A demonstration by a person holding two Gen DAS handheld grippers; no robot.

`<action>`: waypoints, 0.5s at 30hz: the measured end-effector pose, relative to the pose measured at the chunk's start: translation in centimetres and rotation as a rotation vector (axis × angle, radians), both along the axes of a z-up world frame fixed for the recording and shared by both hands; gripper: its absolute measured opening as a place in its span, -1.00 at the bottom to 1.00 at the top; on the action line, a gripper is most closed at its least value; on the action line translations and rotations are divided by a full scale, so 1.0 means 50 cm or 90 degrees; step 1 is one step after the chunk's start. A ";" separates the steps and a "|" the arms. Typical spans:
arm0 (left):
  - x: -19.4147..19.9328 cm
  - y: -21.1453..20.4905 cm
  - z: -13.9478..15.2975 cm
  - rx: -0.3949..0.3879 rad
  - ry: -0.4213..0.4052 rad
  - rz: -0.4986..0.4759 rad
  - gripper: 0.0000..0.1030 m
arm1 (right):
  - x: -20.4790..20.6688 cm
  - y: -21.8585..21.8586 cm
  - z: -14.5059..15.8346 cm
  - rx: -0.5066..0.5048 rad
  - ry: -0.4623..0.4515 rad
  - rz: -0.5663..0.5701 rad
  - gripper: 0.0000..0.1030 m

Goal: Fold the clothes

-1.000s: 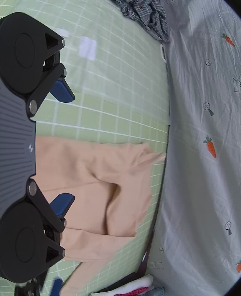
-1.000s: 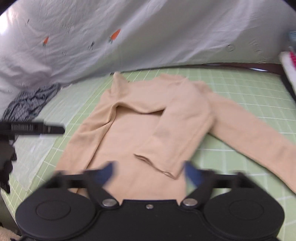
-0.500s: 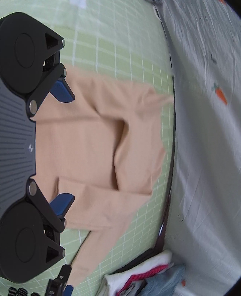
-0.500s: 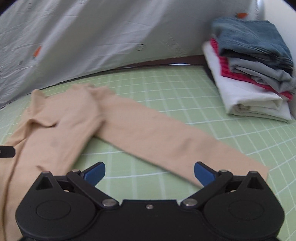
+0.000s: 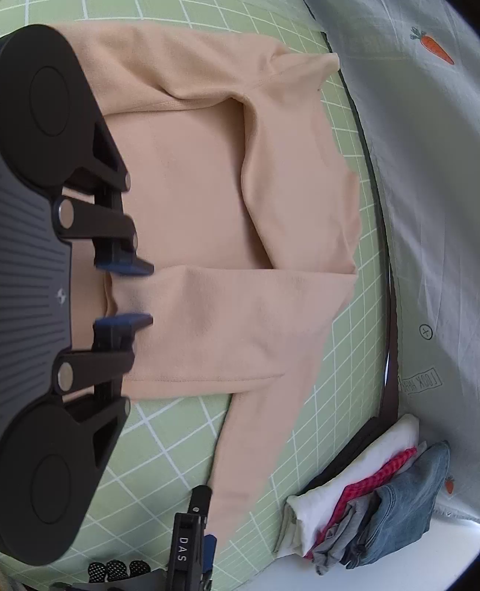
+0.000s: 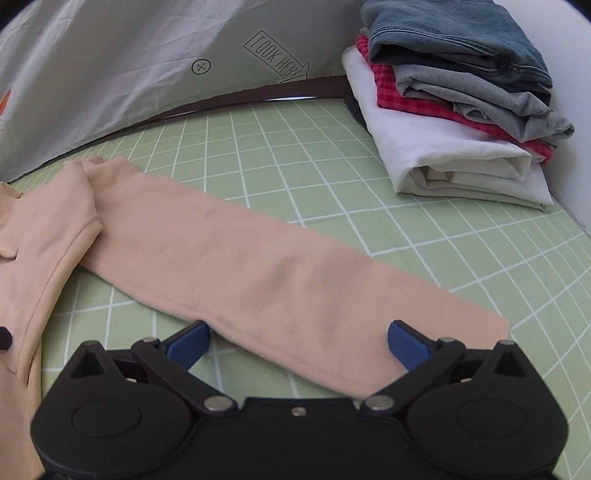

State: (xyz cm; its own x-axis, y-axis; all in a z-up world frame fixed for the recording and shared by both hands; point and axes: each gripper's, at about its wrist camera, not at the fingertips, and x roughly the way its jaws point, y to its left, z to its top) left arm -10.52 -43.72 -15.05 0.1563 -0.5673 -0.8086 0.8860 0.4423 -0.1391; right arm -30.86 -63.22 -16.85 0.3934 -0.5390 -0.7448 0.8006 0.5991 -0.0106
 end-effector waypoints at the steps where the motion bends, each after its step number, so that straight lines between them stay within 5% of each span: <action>1: 0.003 0.005 0.002 -0.006 0.010 0.005 -0.90 | -0.001 0.001 -0.001 -0.004 -0.003 0.000 1.00; 15: -0.034 0.141 0.083 -0.158 0.111 0.116 -0.91 | -0.032 0.061 0.006 0.012 0.017 0.027 1.00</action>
State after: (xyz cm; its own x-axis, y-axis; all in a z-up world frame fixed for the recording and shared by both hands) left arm -12.21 -36.69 -10.91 0.1449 -0.7250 -0.6733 0.7494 0.5248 -0.4038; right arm -32.47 -60.16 -16.55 0.3952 -0.5089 -0.7647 0.7745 0.6322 -0.0204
